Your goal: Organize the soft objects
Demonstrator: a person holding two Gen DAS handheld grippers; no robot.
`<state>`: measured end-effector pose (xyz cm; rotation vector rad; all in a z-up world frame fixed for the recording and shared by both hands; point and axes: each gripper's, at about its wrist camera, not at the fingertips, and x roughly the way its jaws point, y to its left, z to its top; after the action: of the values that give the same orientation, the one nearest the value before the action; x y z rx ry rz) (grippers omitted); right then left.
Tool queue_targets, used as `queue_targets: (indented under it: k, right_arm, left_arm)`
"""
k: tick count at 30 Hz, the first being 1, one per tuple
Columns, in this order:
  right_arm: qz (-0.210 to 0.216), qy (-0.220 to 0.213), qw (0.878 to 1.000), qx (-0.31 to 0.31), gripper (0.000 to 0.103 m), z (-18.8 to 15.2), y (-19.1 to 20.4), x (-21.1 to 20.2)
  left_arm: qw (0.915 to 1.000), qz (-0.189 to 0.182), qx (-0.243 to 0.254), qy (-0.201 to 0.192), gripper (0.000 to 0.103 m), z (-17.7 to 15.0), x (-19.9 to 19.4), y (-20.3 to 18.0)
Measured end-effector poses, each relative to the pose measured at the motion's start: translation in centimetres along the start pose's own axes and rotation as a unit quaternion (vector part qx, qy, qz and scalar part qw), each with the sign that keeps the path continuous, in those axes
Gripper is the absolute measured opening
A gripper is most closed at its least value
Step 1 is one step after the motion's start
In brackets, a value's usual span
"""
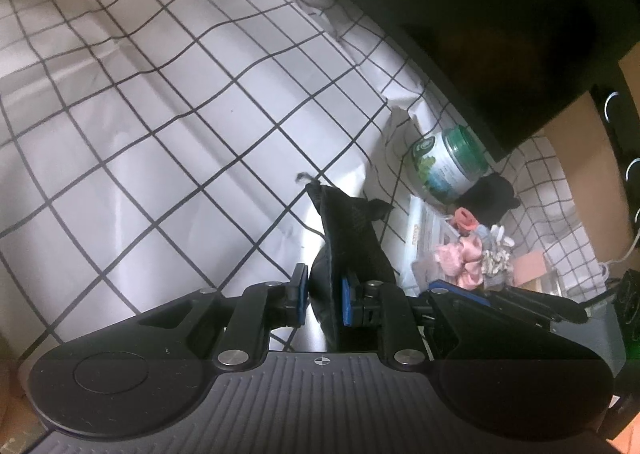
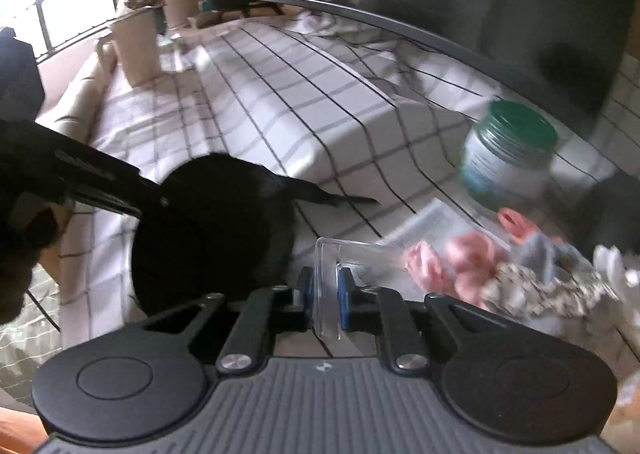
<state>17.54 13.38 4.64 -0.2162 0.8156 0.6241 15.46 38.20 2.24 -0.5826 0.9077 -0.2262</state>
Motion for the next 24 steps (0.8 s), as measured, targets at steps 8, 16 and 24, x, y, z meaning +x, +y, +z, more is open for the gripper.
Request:
queue_targets:
  k: [8,16,24]
  right_arm:
    - [-0.002,0.009,1.000,-0.010,0.012,-2.7,1.2,-2.4]
    - [-0.028,-0.031,0.999,0.012,0.009,-0.4,0.6,-5.2]
    - [-0.085,-0.128,0.988,0.007,0.009,4.1,-1.6,-10.9]
  left_arm:
    - [0.9999,0.007,0.013,-0.006,0.019,-0.1,-0.1,-0.6]
    - [0.9975,0.009,0.058,-0.040,0.019,1.8,-0.8,-3.3]
    - [0.9874,-0.011,0.128,-0.092,0.019,5.6,-2.0,-9.7]
